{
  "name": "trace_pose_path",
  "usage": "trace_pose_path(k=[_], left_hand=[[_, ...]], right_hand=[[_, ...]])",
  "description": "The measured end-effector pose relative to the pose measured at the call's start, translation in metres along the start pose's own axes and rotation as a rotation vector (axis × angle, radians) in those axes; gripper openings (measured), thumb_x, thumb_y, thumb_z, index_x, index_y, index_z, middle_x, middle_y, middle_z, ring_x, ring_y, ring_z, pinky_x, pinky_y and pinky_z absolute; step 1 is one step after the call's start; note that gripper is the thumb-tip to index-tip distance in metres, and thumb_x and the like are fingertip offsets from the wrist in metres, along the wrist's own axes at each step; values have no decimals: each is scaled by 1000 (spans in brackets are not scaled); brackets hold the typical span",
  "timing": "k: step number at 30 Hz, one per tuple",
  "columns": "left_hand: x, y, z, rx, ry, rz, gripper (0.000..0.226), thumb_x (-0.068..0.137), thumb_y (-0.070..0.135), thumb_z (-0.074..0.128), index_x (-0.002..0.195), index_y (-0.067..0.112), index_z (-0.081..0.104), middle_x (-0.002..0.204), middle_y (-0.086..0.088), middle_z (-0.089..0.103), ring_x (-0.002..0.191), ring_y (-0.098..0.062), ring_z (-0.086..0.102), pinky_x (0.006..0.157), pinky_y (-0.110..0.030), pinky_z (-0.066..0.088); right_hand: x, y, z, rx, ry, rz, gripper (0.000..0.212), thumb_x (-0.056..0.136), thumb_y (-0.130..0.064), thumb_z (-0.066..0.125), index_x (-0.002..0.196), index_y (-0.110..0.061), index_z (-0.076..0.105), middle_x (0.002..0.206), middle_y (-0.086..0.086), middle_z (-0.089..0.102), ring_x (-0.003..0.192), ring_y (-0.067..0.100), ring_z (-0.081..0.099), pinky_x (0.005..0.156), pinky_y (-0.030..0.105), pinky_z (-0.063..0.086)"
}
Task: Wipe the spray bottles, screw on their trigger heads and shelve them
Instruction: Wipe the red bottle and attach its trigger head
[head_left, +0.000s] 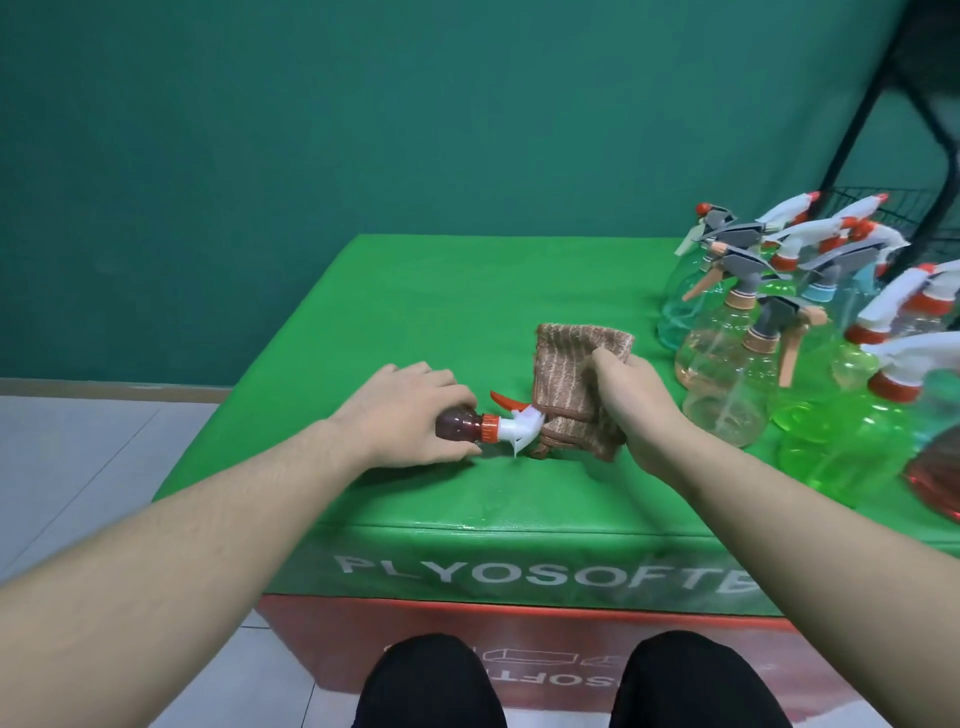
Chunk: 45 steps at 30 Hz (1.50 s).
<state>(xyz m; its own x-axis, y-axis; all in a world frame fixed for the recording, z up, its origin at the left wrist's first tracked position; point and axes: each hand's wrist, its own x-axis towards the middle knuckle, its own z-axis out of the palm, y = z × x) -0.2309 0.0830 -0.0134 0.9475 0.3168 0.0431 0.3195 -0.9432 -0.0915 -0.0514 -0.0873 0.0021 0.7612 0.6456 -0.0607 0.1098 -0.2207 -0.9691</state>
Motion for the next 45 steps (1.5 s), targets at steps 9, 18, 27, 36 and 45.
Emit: trace_pose_path(k=[9, 18, 27, 36, 45], left_hand=[[-20, 35, -4, -84, -34, 23, 74, 82, 73, 63, 143, 35, 46, 131, 7, 48, 122, -12, 41, 108, -45, 41], [-20, 25, -7, -86, -122, 66, 83, 79, 53, 80, 149, 32, 40, 125, 1, 55, 110, -21, 52, 100, -37, 45], [-20, 25, 4, -93, 0, 97, 80, 74, 53, 78, 144, 29, 48, 114, 5, 59, 94, -13, 45, 93, -33, 45], [-17, 28, 1, -137, -3, 59, 76, 73, 52, 79, 140, 32, 50, 110, 9, 56, 95, -13, 48, 93, -31, 46], [-12, 30, -1, -166, -20, 42, 74, 71, 52, 80, 137, 31, 53, 108, 10, 58, 97, -13, 54, 91, -29, 48]], right_hand=[[-13, -10, -37, -41, 84, -91, 26, 100, -23, 41, 78, -19, 55, 72, 1, 61, 65, 19, 55, 64, 28, 41], [-21, 3, -13, -443, -170, -290, 26, 102, -18, 41, 99, -19, 67, 72, -2, 66, 47, -1, 53, 43, 16, 39], [3, 18, 7, -1118, -621, -531, 52, 108, -35, 27, 160, -29, 25, 165, -8, 24, 154, 15, 17, 126, 37, 15], [-6, 11, -13, -1265, -673, -568, 52, 108, -40, 13, 160, -37, 11, 166, -16, 11, 154, 7, 9, 127, 48, 6], [-57, 30, -36, -1320, -602, -634, 71, 94, -47, 3, 162, -28, -1, 167, -12, -5, 154, 6, -6, 126, 40, -6]])
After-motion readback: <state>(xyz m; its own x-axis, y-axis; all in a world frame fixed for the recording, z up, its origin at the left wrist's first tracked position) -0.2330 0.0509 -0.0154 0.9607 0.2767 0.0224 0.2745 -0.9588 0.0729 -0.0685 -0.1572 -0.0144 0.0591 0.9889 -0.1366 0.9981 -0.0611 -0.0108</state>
